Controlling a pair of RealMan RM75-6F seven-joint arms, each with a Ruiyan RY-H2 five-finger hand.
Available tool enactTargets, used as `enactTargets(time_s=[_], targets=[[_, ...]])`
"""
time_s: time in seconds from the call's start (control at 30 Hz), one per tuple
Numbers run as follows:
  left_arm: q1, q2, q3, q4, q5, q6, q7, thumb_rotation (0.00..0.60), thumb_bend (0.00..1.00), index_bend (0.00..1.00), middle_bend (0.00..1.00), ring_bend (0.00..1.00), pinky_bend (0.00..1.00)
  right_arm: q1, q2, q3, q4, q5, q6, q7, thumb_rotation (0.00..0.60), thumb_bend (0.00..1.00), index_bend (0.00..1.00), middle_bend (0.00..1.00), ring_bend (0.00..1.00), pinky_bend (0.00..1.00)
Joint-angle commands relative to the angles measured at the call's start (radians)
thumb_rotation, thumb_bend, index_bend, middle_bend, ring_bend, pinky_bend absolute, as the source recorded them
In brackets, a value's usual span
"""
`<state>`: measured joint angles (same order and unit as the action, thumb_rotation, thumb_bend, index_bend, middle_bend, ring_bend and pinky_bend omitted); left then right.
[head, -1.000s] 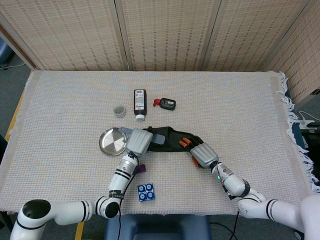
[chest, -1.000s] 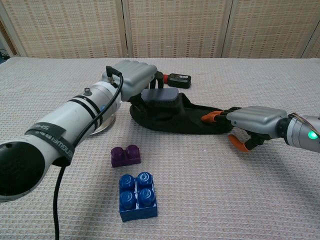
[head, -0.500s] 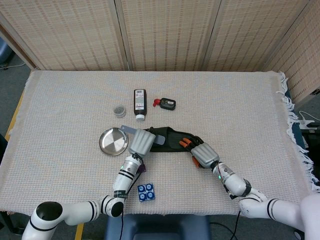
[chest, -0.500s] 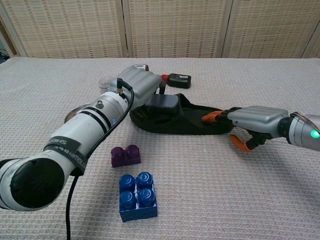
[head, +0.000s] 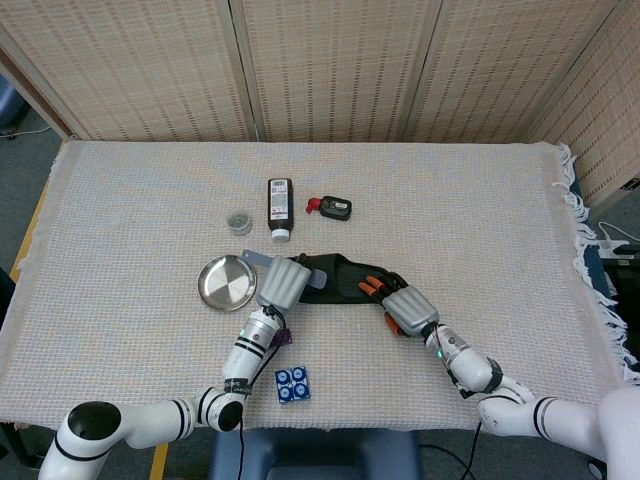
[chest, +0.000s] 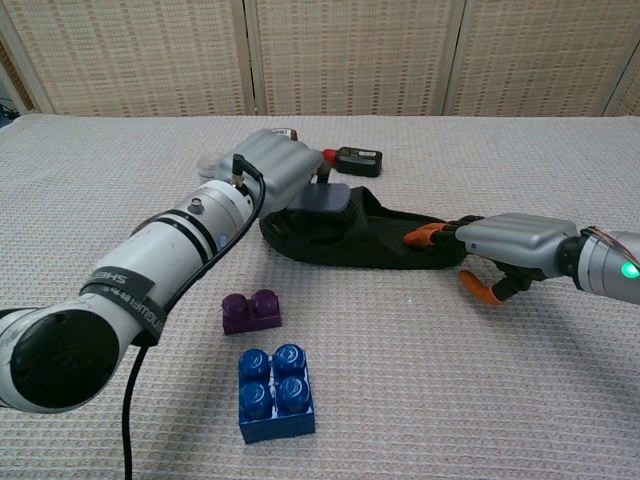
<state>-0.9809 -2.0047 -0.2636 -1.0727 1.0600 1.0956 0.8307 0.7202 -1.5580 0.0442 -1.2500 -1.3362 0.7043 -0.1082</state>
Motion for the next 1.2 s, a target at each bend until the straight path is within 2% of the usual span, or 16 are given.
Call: enactTargets(time_s=[0.03, 0.43, 0.67, 0.83, 0.97, 1.2], targets=[[0.001, -0.006, 0.014, -0.004, 0.017, 0.014, 0.022, 0.600, 0.44, 0.44, 0.52, 0.90, 1.00, 0.000, 0.001, -0.001, -0.002, 0.000, 0.001, 0.002, 0.600, 0.70, 0.00, 0.00, 0.00, 0.00], [-0.010, -0.058, 0.037, 0.087, 0.076, 0.030, 0.072, 0.600, 0.44, 0.46, 0.54, 0.90, 1.00, 0.001, 0.012, -0.006, -0.002, 0.000, 0.004, 0.020, 0.600, 0.70, 0.00, 0.00, 0.00, 0.00], [-0.007, -0.068, 0.029, 0.158, 0.073, 0.020, 0.102, 0.600, 0.44, 0.46, 0.54, 0.90, 1.00, 0.002, 0.013, -0.008, 0.004, -0.006, 0.009, 0.034, 0.600, 0.70, 0.00, 0.00, 0.00, 0.00], [0.003, -0.055, 0.024, 0.168, 0.074, 0.025, 0.122, 0.600, 0.44, 0.46, 0.54, 0.90, 1.00, 0.000, 0.014, -0.010, 0.004, -0.008, 0.012, 0.042, 0.600, 0.70, 0.00, 0.00, 0.00, 0.00], [0.024, -0.016, 0.033, 0.109, 0.086, 0.040, 0.132, 0.600, 0.44, 0.46, 0.55, 0.90, 1.00, -0.001, 0.017, -0.010, 0.001, -0.011, 0.018, 0.045, 0.600, 0.70, 0.00, 0.00, 0.00, 0.00], [0.099, 0.134, 0.081, -0.146, 0.119, 0.104, 0.181, 0.600, 0.44, 0.47, 0.55, 0.90, 1.00, -0.008, 0.045, -0.025, -0.019, -0.049, 0.049, 0.051, 0.600, 0.71, 0.00, 0.00, 0.00, 0.00]])
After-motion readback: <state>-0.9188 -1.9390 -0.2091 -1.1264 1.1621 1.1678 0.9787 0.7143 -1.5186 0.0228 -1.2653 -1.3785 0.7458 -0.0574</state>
